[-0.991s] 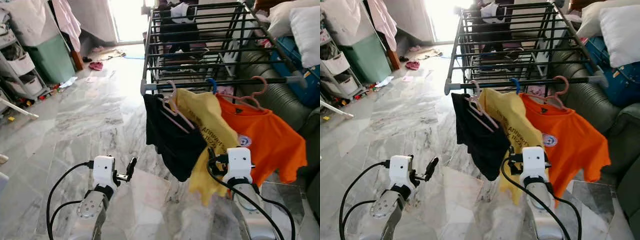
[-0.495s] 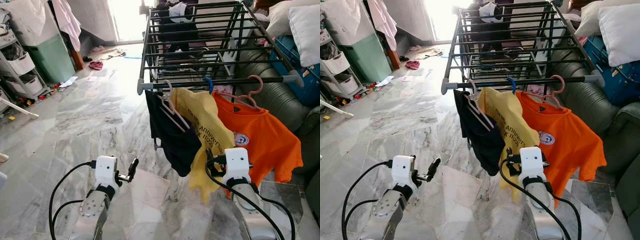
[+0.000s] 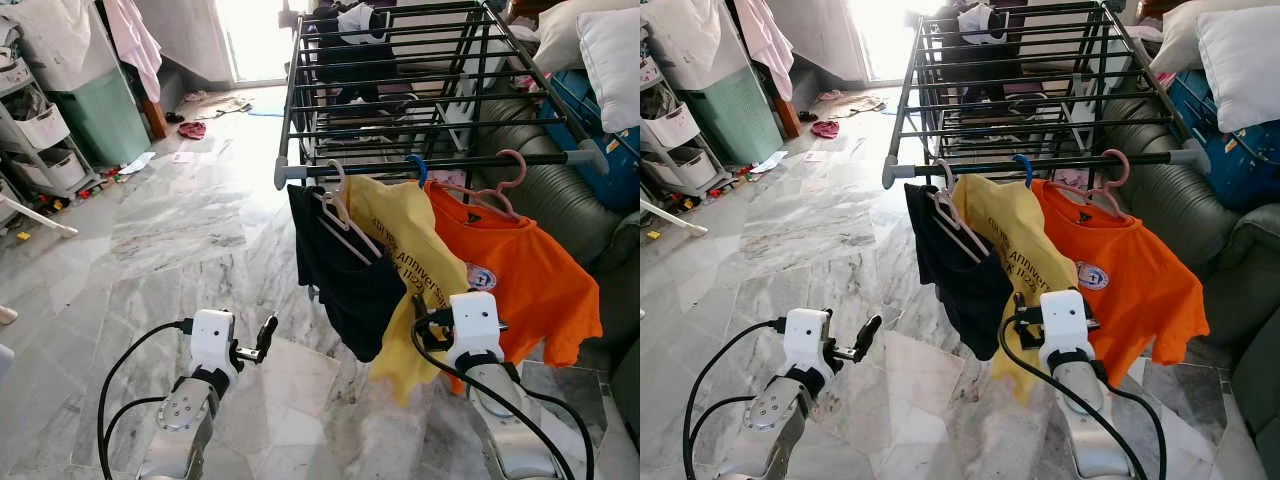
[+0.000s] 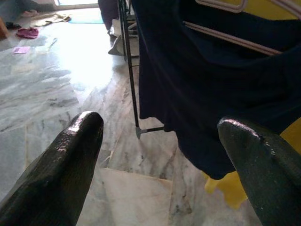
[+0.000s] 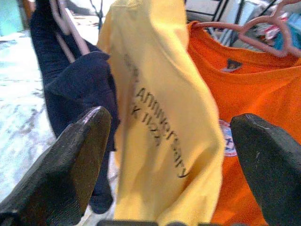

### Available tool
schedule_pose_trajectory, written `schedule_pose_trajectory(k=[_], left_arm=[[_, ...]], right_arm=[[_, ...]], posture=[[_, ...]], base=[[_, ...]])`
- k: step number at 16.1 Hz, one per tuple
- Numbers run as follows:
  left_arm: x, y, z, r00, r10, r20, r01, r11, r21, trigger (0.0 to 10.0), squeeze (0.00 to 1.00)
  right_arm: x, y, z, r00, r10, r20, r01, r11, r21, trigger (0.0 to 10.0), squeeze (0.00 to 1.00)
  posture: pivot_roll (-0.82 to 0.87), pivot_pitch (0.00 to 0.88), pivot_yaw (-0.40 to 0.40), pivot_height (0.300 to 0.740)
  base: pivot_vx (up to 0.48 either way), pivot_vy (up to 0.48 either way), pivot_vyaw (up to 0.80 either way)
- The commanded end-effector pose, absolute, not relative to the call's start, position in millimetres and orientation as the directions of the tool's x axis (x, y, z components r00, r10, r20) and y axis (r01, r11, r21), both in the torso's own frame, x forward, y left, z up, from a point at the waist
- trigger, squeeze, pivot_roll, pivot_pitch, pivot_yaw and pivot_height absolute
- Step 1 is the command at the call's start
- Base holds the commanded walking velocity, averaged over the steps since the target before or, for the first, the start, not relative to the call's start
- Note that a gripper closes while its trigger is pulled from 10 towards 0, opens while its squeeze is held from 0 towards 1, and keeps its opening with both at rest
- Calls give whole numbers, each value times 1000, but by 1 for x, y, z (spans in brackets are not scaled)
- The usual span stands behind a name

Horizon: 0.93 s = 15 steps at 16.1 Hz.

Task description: Hang hanger

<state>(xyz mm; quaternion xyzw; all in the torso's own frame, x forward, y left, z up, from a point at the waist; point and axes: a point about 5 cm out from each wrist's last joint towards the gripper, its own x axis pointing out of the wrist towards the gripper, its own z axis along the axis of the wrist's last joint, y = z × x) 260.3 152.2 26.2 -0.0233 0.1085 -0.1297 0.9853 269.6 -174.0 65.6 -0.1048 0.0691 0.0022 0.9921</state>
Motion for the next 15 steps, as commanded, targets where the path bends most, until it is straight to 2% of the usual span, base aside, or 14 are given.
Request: schedule_pose_trajectory(k=[1, 6, 11, 13, 15], left_arm=[[260, 153, 28, 937, -280, -209, 268, 960, -82, 10000, 0], [260, 150, 27, 932, -299, -205, 288, 954, -83, 10000, 0], [259, 149, 26, 930, -303, -208, 291, 953, -88, 10000, 0], [258, 149, 25, 929, -305, -211, 292, 952, -88, 10000, 0], [258, 149, 25, 929, -304, -213, 292, 952, -88, 10000, 0]], right_arm=[[273, -177, 68, 992, -32, -118, 4, 973, -229, 10000, 0], [273, -177, 71, 994, -29, -103, 7, 978, -211, 10000, 0], [273, -178, 71, 994, -34, -106, 14, 982, -190, 10000, 0], [273, -178, 71, 994, -35, -106, 15, 982, -189, 10000, 0], [272, -179, 71, 994, -35, -105, 14, 981, -193, 10000, 0]], posture=[[-176, 0, 93, 740], [-178, 0, 91, 740], [-180, 0, 88, 740], [-181, 0, 89, 740], [-183, 0, 89, 740]], base=[[0, 0, 0], [0, 0, 0], [0, -288, 0], [0, -424, -625], [0, -126, 0]])
